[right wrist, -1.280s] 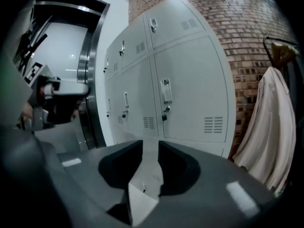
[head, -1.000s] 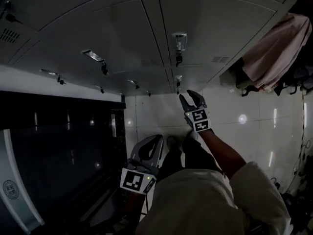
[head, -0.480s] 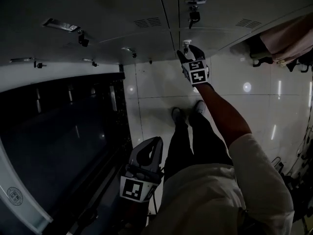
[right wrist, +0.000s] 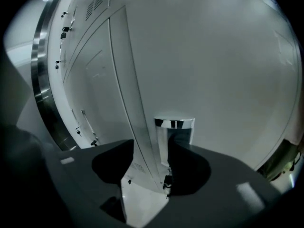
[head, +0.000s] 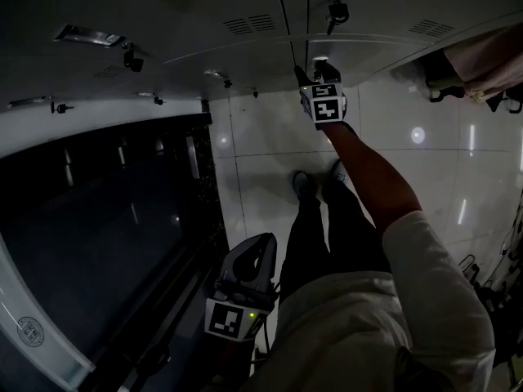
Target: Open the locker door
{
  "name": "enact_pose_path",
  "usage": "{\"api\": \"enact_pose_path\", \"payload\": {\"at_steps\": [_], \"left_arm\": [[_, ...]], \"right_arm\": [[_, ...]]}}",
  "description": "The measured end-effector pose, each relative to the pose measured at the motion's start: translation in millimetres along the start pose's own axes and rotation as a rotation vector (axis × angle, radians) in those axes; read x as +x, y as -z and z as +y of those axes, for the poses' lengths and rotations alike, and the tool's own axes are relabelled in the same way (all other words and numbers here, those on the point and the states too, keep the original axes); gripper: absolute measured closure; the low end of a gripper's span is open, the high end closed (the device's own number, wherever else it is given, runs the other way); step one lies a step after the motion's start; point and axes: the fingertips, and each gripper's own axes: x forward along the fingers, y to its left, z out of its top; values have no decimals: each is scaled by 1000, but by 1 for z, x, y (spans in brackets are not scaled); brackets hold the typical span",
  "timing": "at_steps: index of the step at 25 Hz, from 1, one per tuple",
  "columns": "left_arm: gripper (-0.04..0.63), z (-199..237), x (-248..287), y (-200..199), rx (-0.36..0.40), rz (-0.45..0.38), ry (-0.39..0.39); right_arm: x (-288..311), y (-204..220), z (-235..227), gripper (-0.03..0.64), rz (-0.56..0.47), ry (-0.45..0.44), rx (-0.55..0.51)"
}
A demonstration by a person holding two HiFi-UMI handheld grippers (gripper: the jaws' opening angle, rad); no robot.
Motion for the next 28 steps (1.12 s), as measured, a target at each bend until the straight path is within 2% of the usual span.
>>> {"api": "enact_pose_path", "payload": {"at_steps": [4,7,12,19,23,26,28], "left_arm": [[522,3,4,-4,-2,13,-9],[520,-2,8,-16,10,-5,2],[519,-8,6,-27,3,-3,5],[520,-16,0,-65,13,-20,-6],[520,-27,-1,-87,20,-25,-3],[520,-37,-1,-99,22,-14,9],[520,-46,-1,-110,21,-12,24]], "right_arm": [[-13,11,2,427,23,40,17],[-31,27,-2,484,31,102,47],[-66,59,-4,484,59,165,54],[-130,111,-20,477,128,213,134],[-164,125,-38,474,175,247,73],[-187,137,-51,479,220,269,103],[-202,144,-60,507,250,289,113]]}}
